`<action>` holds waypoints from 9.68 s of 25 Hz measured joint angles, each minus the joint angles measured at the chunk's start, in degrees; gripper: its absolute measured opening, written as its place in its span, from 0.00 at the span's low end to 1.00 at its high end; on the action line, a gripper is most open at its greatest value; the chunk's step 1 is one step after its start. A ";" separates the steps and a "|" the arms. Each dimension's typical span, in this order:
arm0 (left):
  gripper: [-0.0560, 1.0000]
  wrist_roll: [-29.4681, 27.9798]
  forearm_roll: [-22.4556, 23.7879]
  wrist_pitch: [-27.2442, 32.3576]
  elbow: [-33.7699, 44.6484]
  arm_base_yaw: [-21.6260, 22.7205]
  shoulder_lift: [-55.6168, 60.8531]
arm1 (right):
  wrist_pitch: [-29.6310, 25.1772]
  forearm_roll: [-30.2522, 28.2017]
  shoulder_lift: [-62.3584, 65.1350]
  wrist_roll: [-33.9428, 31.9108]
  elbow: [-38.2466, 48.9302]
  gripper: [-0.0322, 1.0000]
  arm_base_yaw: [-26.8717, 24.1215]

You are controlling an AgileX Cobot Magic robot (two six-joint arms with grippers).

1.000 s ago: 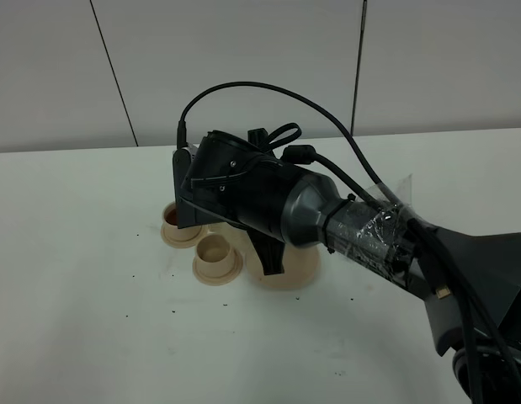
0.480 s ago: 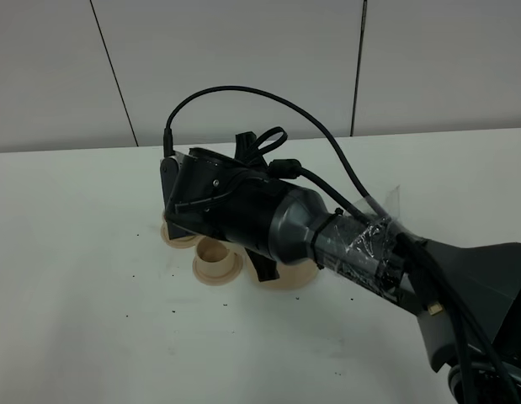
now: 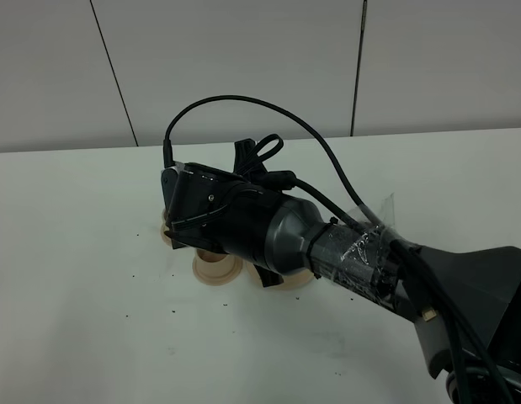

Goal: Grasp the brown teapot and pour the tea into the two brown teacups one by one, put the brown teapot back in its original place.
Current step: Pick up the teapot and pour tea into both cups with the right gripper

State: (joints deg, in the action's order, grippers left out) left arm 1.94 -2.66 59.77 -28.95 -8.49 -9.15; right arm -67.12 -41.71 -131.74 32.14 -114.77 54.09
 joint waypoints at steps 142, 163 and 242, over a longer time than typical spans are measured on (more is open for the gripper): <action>0.28 0.00 0.00 0.00 0.00 0.00 0.00 | -0.77 -18.16 -3.19 3.41 0.00 0.12 3.96; 0.28 0.00 0.00 0.00 0.00 0.00 0.00 | -0.82 -16.81 -4.87 3.78 0.00 0.12 3.91; 0.28 0.00 0.00 0.00 0.00 0.00 0.00 | -1.08 -19.45 -4.87 6.12 0.00 0.12 3.91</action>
State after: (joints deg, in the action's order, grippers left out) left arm 1.94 -2.66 59.77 -28.95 -8.49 -9.15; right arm -68.19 -61.16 -136.61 38.26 -114.77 58.00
